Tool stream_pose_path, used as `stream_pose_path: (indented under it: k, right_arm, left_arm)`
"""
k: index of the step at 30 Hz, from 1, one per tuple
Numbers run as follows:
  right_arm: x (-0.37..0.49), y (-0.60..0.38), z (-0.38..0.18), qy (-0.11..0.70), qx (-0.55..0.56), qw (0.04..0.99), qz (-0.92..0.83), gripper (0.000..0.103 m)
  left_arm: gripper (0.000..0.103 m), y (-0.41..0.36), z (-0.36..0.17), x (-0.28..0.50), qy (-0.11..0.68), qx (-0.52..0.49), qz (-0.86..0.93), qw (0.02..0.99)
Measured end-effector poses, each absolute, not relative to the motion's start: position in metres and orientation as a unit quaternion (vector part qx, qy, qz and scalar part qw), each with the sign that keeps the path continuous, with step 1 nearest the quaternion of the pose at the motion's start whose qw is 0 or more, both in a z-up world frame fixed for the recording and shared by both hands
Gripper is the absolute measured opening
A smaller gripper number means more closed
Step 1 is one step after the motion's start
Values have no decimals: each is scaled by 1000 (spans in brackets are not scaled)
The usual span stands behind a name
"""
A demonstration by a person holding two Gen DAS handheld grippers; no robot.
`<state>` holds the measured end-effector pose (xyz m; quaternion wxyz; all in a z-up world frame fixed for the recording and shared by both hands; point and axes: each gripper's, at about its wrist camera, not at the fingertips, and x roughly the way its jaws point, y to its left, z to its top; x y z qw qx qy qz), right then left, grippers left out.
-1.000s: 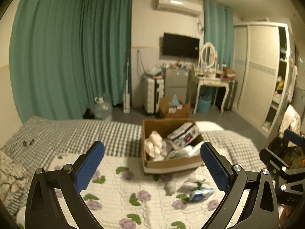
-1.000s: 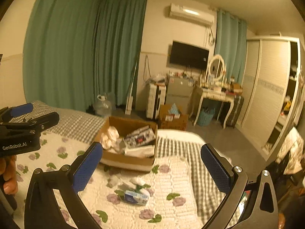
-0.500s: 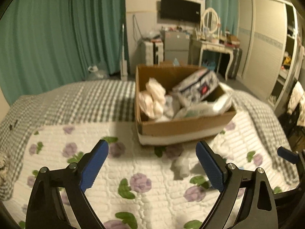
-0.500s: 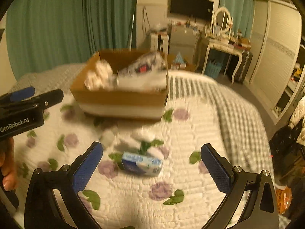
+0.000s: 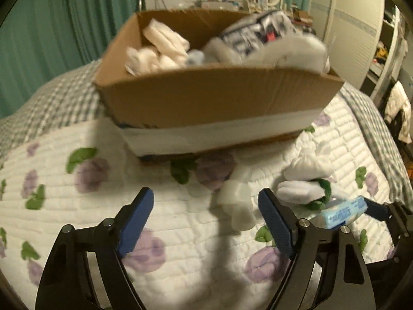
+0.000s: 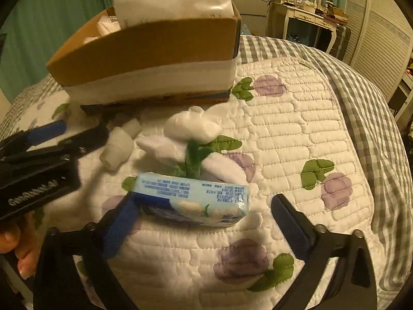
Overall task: Organize soft objects
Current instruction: 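Grasp the blue tissue pack with the right gripper while the left grasps a white sock, then carry the tissue pack and sock over the box and open both grippers inside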
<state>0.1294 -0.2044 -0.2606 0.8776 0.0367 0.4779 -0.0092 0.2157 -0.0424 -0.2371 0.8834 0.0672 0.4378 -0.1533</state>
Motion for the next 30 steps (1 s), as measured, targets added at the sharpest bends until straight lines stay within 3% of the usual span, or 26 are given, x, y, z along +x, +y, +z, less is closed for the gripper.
stream_pose_path:
  k: [2,6,7,11,21,30]
  right_arm:
    - [131,-207,-264,479,49,876,3,72]
    - [130,-208,-266,472,44,880,-1,65]
    - [128,-209,-265,471,43,881,-2,65]
    - [123,-215,-262,467,49,883,-8,63]
    - [95,-224,-227,436,60,898,-17,63]
    - [52,-212,-168,383,54,922,-11,63]
  left_arm:
    - [83,-48,-244,219,442,68,-158,880]
    - [79,-57,-255,222,451,73,-162,875]
    - [64,-58,-257,223,455,73,-163,873]
    - [31,-63,-267,218,460,83,-180,865]
    - [28,-47,-240,179,439,72,-174,878]
    - [29,-14,-178,124,388,42,-161,907]
